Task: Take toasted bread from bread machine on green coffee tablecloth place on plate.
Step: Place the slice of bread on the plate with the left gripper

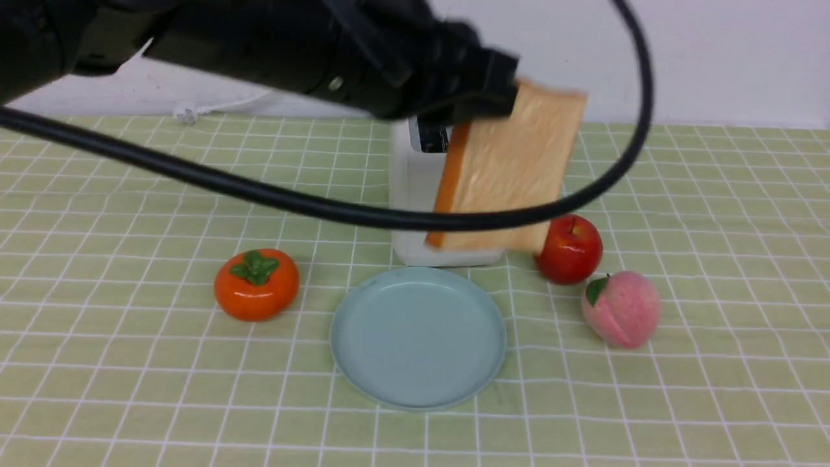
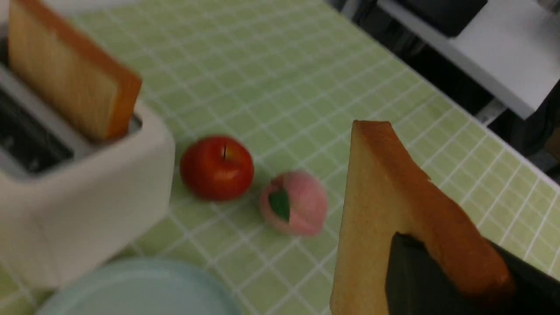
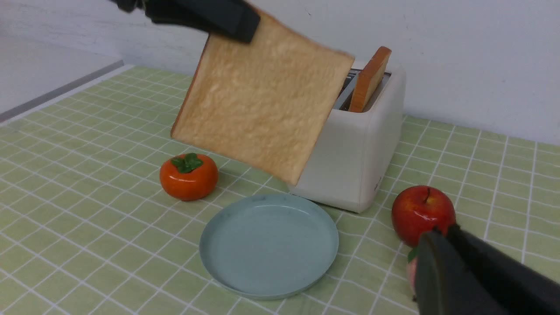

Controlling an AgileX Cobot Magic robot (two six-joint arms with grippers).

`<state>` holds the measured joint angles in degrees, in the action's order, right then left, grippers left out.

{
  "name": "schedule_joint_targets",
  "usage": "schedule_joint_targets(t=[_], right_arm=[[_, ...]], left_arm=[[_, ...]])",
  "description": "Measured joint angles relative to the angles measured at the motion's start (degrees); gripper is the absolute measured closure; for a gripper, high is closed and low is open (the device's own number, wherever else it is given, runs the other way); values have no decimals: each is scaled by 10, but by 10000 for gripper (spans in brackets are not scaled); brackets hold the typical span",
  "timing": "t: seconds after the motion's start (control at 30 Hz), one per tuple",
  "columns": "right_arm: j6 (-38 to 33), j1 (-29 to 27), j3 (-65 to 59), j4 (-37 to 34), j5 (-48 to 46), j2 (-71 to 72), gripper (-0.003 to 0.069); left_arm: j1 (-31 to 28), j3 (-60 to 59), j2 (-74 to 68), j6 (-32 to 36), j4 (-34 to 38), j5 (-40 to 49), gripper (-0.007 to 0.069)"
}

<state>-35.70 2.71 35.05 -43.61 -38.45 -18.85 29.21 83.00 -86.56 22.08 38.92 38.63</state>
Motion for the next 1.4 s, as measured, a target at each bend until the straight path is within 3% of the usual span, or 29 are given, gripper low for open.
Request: schedule_joint_targets(t=[0.27,0.63,1.0,1.17,1.33,1.4], right_arm=[[0,0,0,-1,-36,18,645],[0,0,0,-1,-59,18,645],[0,0,0,-4,-75,18,645],[0,0,0,-6,-75,18,645],[0,0,0,-8,-75,18,645],[0,0,0,-8,-75,18,645]], left_arm=[[-49,-94,-42,-17,12,-17,517],[-50,-98,-153,5,105,-89,517],[-50,-98,-176,5,101,-113,509],[-50,-98,-176,6,89,-120,364],[-50,-98,-174,7,80,-122,124],[-50,-98,-171,7,76,-122,70]])
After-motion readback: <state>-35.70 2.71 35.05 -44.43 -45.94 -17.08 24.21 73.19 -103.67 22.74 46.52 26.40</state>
